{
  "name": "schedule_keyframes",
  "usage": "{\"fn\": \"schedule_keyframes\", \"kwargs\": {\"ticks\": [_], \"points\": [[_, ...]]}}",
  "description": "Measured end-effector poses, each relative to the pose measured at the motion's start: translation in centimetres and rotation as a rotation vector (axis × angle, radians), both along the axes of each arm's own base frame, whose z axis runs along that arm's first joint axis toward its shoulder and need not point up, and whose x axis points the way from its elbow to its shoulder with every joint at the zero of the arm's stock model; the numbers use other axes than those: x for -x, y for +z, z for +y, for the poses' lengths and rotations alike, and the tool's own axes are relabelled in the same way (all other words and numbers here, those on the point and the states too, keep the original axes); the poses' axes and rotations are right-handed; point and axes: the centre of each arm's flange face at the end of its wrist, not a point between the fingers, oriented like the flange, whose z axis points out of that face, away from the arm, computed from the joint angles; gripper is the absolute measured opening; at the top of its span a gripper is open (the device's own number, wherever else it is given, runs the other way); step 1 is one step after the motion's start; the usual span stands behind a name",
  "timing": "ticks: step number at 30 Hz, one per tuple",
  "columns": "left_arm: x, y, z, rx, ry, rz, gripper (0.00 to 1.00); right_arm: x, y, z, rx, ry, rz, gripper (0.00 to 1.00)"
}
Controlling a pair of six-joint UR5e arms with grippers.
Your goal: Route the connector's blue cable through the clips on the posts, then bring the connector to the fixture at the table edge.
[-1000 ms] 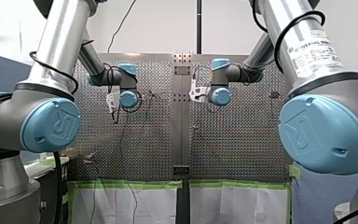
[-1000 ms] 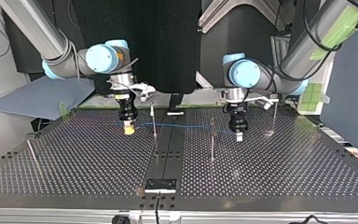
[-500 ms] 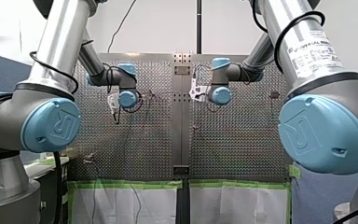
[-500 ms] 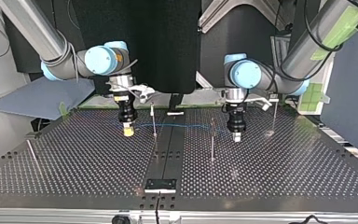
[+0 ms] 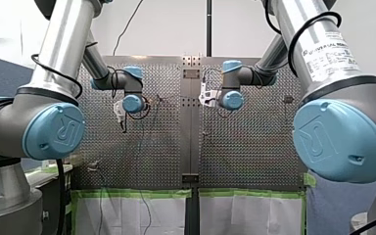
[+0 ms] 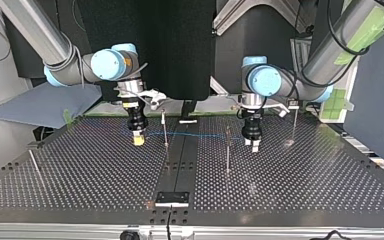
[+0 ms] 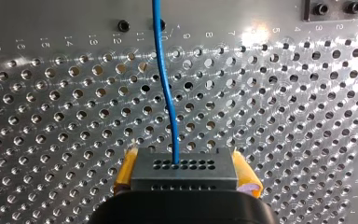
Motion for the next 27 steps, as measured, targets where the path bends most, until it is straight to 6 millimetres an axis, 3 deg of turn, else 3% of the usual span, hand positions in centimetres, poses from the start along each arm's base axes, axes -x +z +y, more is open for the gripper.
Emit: {"fn": "schedule_keyframes", "kwargs": {"ticks": [10,27], "points": [[2.7,-0.8,-0.1,0.003,-0.019,0.080,1.00,-0.1,-0.1,0.2,-0.006,0.004,0.005,0.00],[7.3,1.0,-0.9,0.129,-0.162,0.042,1.00,-0.2,-0.1,0.3,-0.009,0.006,0.005,0.00]]}}
